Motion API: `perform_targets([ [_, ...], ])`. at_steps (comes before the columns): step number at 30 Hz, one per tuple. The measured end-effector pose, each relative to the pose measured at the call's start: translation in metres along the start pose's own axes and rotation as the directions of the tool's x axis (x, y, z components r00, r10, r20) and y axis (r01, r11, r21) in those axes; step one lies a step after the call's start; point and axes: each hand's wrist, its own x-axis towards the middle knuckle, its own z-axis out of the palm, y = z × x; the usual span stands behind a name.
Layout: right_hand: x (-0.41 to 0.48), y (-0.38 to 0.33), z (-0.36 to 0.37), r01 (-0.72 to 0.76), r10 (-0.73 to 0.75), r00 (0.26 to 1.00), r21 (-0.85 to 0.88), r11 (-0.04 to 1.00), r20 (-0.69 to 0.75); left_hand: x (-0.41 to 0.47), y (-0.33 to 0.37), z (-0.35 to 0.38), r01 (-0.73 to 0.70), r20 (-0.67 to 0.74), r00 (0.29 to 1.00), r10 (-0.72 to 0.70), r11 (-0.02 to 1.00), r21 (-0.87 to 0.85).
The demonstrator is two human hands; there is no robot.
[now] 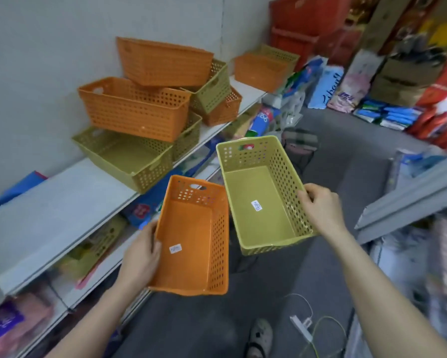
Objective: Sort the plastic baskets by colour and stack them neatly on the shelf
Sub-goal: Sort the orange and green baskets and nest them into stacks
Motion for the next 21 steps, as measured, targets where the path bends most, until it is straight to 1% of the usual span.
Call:
perform_targets([
  [4,0.046,0.069,-0.030,-0.064,0.063,0.997,-0.027,0.998,-0.044,0.055,0.063,0.063,-0.054,0.032,0.998,0.055,0.998,-0.025],
  [10,0.133,0.165,-0.074,-0.144,0.136,0.984,-0.066,0.987,-0.113,0.127,0.162,0.150,-0.042,0.034,0.999,0.043,0.998,-0.045],
  [14,0.194,0.205,-0.091,-0.188,0.179,0.977,-0.074,0.979,-0.119,0.174,0.216,0.187,-0.035,0.036,0.999,0.038,0.996,-0.077],
  [17,0.249,0.228,-0.095,-0.202,0.191,0.973,-0.082,0.976,-0.129,0.218,0.254,0.210,-0.028,-0.007,1.000,0.027,0.994,-0.108],
  [21,0.340,0.248,-0.098,-0.205,0.193,0.972,-0.082,0.975,-0.137,0.291,0.303,0.233,-0.035,-0.092,0.996,0.016,0.979,-0.202],
])
